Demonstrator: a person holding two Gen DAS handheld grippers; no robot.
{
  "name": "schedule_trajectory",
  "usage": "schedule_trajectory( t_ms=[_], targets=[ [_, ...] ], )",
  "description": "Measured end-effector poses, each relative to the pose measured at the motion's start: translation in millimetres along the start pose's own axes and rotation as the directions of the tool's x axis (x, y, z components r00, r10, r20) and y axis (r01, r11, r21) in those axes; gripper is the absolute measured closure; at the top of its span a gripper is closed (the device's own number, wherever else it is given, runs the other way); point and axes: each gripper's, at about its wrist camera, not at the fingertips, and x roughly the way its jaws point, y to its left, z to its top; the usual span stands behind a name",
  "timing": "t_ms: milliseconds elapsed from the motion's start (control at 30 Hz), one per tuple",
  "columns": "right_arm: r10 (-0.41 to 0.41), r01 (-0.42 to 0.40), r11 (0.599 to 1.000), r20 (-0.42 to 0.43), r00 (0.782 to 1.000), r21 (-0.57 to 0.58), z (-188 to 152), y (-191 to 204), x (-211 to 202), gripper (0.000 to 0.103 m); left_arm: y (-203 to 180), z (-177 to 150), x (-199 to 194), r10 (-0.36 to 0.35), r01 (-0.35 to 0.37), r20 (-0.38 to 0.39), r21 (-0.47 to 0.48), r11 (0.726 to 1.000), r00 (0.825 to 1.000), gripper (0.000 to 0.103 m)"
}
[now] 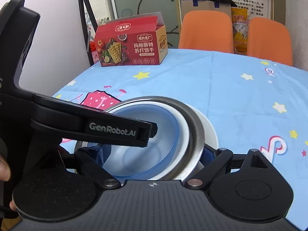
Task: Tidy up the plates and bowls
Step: 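Carry the nested bowls with the left gripper onto the plate stack, then open the left gripper and withdraw it from the stacked dishes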
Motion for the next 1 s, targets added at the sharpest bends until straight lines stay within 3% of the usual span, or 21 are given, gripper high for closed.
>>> schedule_trajectory(
  t_ms=[200,333,733,1000],
  targets=[
    [-0.056,0.047,0.997,0.149,0.987,0.061,6,-23,-41,0.023,-1,11,-29,0.023,-0.017,0.110,-0.060,0.998,0.994,0.030],
    [-0.107,0.085,0.989,0.195,0.975,0.119,-1,-44,-58,0.023,-21,2,-46,0.057,-0.046,0.173,-0.066,0.997,0.983,0.030],
    [-0.197,0.140,0.956,0.208,0.958,0.259,-67,-68,-106,0.023,-96,-84,-81,0.100,-0.106,0.205,0.019,0.994,0.974,0.029],
    [-0.302,0.239,0.922,0.180,0.936,0.305,-118,-69,-132,0.022,-113,-146,-93,0.113,-0.121,0.196,0.029,0.992,0.974,0.029]
  ],
)
